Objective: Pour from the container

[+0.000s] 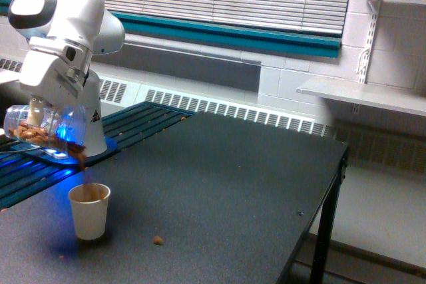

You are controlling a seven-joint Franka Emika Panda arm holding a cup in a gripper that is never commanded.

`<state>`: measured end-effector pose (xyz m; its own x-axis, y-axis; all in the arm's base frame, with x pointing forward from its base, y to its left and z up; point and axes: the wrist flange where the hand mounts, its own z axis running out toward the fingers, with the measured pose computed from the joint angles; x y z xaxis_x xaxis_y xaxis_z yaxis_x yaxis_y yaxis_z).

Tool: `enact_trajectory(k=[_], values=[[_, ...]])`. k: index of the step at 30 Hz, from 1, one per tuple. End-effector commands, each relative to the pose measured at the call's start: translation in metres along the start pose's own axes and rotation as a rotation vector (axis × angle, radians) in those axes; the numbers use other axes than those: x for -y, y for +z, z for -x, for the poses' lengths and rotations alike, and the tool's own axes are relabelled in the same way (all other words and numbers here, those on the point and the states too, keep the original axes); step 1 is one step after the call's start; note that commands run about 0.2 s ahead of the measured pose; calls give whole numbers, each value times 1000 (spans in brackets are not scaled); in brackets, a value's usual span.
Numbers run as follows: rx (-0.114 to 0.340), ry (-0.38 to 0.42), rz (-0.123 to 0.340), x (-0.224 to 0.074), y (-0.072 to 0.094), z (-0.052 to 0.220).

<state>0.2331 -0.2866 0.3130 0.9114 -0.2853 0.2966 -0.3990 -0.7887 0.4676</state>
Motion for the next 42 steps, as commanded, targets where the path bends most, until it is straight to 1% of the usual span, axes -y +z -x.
enact_trajectory(k=[1,20,29,37,42], values=[[-15,-69,11,0,-4,-7],[-13,-154,22,0,-5,-3],[-8,-181,44,-4,-7,-1],[-23,-230,55,-3,-13,-9],[-21,-243,64,-5,-14,-12]])
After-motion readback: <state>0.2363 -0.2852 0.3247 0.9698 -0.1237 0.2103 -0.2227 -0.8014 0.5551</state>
